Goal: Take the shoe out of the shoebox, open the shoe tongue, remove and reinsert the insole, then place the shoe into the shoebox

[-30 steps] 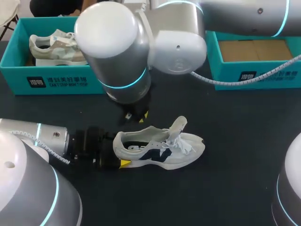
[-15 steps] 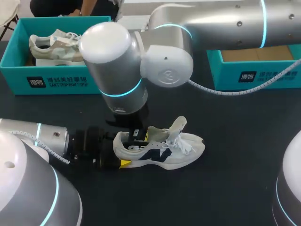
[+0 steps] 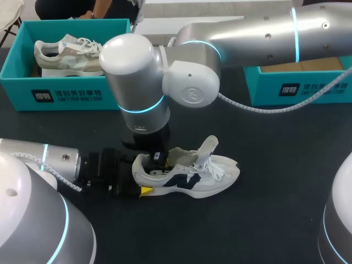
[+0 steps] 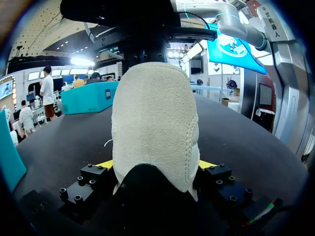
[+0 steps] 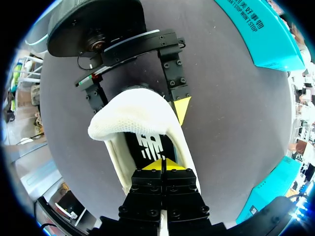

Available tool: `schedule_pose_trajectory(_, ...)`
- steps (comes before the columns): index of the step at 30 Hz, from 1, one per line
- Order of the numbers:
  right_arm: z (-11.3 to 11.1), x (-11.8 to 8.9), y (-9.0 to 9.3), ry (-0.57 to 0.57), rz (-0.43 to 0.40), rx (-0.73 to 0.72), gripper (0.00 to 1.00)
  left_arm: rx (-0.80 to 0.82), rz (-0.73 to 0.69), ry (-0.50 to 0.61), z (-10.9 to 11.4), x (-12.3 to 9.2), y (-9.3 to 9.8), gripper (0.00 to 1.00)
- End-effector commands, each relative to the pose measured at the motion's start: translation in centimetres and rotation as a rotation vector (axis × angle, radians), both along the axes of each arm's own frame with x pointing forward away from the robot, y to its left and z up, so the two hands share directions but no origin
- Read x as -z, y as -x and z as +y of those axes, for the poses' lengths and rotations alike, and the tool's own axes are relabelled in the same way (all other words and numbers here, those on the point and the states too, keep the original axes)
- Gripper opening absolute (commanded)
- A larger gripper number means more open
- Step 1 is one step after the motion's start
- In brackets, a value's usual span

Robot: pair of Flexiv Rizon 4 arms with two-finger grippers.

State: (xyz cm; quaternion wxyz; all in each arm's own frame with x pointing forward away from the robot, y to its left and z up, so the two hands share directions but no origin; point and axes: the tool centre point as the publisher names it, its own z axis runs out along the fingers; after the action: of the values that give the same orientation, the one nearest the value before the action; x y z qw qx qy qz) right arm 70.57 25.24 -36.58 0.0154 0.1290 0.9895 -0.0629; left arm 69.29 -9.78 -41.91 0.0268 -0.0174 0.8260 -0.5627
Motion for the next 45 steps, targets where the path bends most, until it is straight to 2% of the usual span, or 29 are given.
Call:
schedule_pose_trajectory(1, -0.8, 0.7, 0.1, -0.020, 0.000, 0.010, 0.00, -0.003, -0.001, -0.004, 0.0, 0.0, 0.1, 0.00)
schedule_pose_trajectory(2, -1.0, 0.8, 0.1, -0.019, -0.001, 0.015, 0.21, -0.003, -0.001, -0.004, 0.0, 0.0, 0.1, 0.00)
schedule_pose_trajectory(3, -1.2, 0.9, 0.1, -0.020, 0.001, 0.019, 0.33, -0.003, -0.001, -0.004, 0.0, 0.0, 0.1, 0.00)
schedule_pose_trajectory(5, -1.5, 0.9, 0.0, -0.019, -0.008, 0.031, 0.38, -0.003, -0.001, -0.004, 0.0, 0.0, 0.1, 0.00)
schedule_pose_trajectory(11, -2.3, 1.1, -0.3, -0.017, -0.010, 0.038, 0.46, -0.003, -0.001, -0.004, 0.0, 0.0, 0.1, 0.00)
schedule_pose_trajectory(25, -1.9, 3.8, -0.4, -0.027, 0.004, 0.030, 0.49, -0.003, -0.001, -0.004, 0.0, 0.0, 0.1, 0.00)
schedule_pose_trajectory(28, -1.7, 4.4, -0.2, -0.028, 0.019, 0.030, 0.48, -0.003, -0.001, -0.004, 0.0, 0.0, 0.1, 0.00)
schedule_pose_trajectory(30, -1.6, 4.7, 0.1, -0.026, 0.028, 0.033, 0.40, -0.003, -0.001, -0.004, 0.0, 0.0, 0.1, 0.00)
schedule_pose_trajectory(33, -1.7, 4.8, 0.6, -0.017, 0.037, 0.043, 0.01, -0.003, -0.001, -0.004, 0.0, 0.0, 0.1, 0.00)
schedule_pose_trajectory(38, -2.2, 4.5, 1.4, -0.003, 0.043, 0.089, 0.00, -0.003, -0.001, -0.004, 0.0, 0.0, 0.1, 0.00)
schedule_pose_trajectory(45, -2.8, 2.7, 1.4, -0.001, 0.019, 0.150, 0.00, -0.003, -0.001, -0.004, 0.0, 0.0, 0.1, 0.00)
